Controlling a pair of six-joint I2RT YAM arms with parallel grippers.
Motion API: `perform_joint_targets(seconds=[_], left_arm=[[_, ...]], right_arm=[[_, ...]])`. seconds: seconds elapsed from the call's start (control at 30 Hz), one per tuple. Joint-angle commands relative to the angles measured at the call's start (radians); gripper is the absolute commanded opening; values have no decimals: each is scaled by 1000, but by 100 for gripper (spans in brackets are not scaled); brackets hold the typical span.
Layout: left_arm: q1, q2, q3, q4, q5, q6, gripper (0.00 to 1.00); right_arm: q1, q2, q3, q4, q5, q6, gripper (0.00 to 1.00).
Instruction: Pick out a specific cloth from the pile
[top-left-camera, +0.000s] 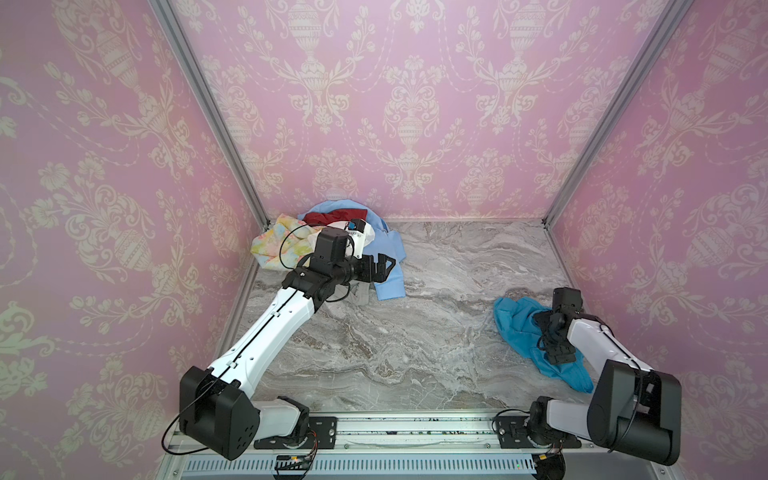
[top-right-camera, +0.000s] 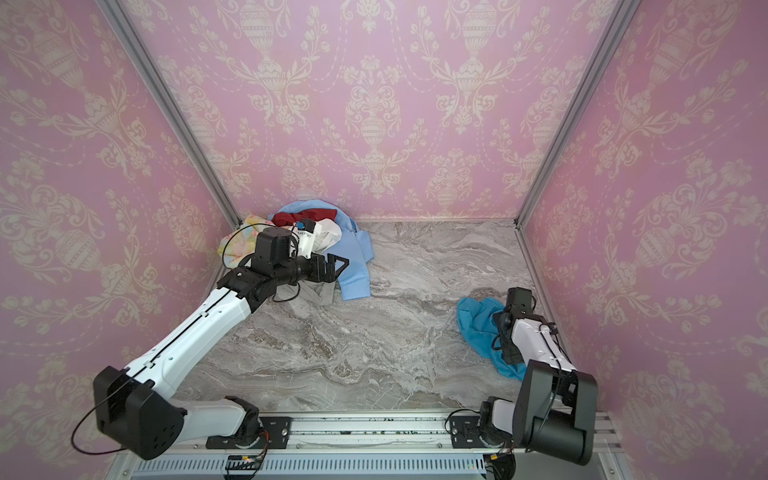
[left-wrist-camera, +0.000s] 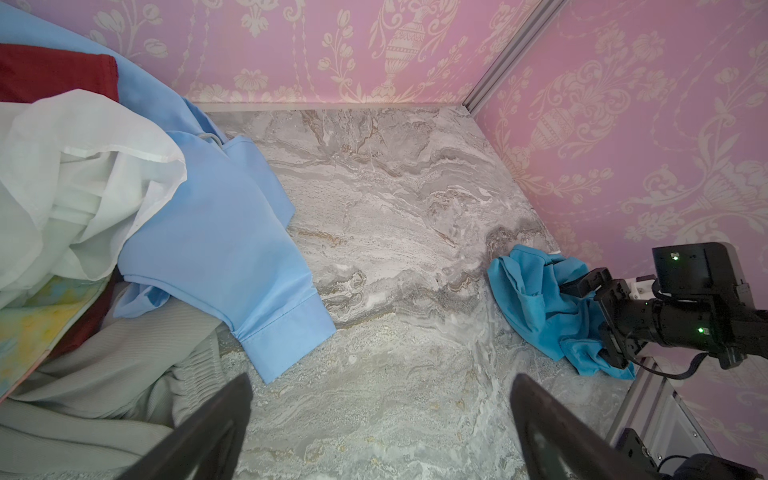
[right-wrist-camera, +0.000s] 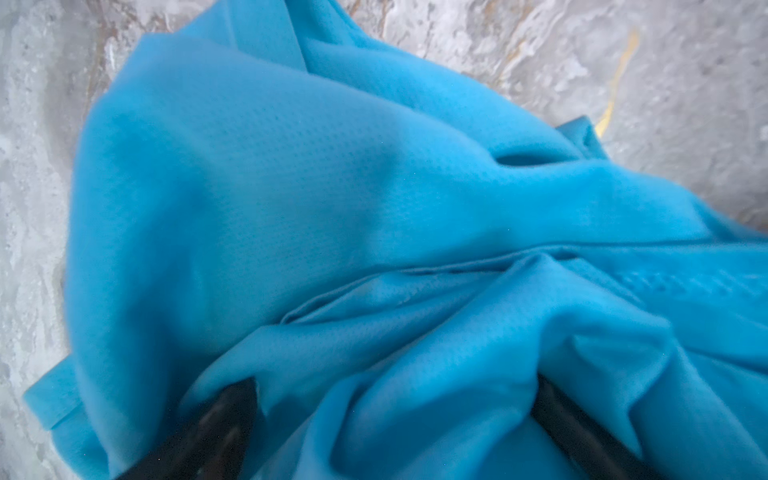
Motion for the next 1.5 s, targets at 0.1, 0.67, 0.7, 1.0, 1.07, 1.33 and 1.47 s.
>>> perform_joint_targets(seconds=[0.1,0.67,0.7,1.0,1.07,1.33,1.47], left_arm=[[-5,-5,2,-4,0,6,99],[-5,15,14,-3,-3,-2,99],[-5,17,14,-1,-4,-2,99],[-5,20,21,-10,-24,16,99],[-5,21,21,-13,-34,23,99],[22,15,10,-10,-109,49,100],[45,-9,-13,17,-202,46,99]], right_arm=[[-72,10,9,-45,-34,-53,100],[-79,-107,87,-107,32,-114,100],[-77,-117,98,-120,39,-118,100],[2,-188,201,-199,153,-139,100],[34,-196,234,-206,183,-154,100],[202,-232,331,-112,290,-280,100],[276,-253,337,10,291,-406,100]])
